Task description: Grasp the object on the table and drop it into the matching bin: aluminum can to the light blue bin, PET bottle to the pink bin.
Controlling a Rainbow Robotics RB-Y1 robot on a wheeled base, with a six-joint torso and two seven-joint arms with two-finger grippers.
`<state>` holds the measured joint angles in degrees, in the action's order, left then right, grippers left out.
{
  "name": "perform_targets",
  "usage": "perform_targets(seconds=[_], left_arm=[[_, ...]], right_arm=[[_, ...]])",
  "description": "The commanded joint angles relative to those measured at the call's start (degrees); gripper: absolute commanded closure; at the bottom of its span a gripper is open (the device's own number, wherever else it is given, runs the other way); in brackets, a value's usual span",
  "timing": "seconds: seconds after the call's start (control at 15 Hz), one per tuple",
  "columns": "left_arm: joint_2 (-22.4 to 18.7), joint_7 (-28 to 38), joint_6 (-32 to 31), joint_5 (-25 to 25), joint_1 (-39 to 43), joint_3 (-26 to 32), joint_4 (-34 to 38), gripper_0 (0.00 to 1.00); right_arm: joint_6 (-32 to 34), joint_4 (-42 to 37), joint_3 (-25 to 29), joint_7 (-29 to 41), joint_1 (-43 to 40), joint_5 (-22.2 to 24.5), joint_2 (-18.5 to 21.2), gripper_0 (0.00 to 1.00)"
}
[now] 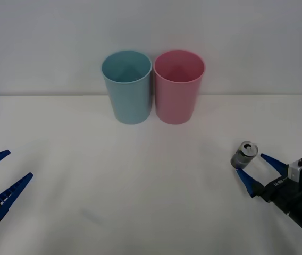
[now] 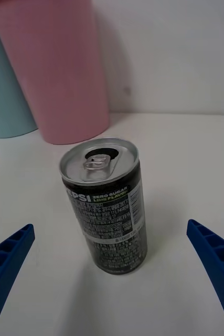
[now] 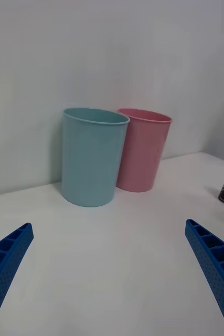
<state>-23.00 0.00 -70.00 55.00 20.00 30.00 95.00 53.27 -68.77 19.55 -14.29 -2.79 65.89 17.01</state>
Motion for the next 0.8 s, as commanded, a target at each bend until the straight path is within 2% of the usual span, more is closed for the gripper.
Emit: perform_targets(seconds=[0.07,0.47,0.73,0.8], left_arm=[[0.0,0.0,0.0,0.0,0.0,0.0,0.0,0.0],[0.0,0.0,0.0,0.0,0.0,0.0,0.0,0.0],[0.0,0.0,0.0,0.0,0.0,0.0,0.0,0.0],[0.0,0.0,0.0,0.0,0.0,0.0,0.0,0.0]], right_arm=[[-0.5,3.3,0.2,-0.8,3.3,1.0,-0.5,0.0],[-2.3,7.6,-0.4,-2.6,7.8,1.3,-0.9,0.0],[-2.5,7.8,-0.5,-3.4,8.0,1.3,-0.9,0.0],[-2.5,7.8,-0.5,-3.6,8.1,1.3,-0.9,0.37]])
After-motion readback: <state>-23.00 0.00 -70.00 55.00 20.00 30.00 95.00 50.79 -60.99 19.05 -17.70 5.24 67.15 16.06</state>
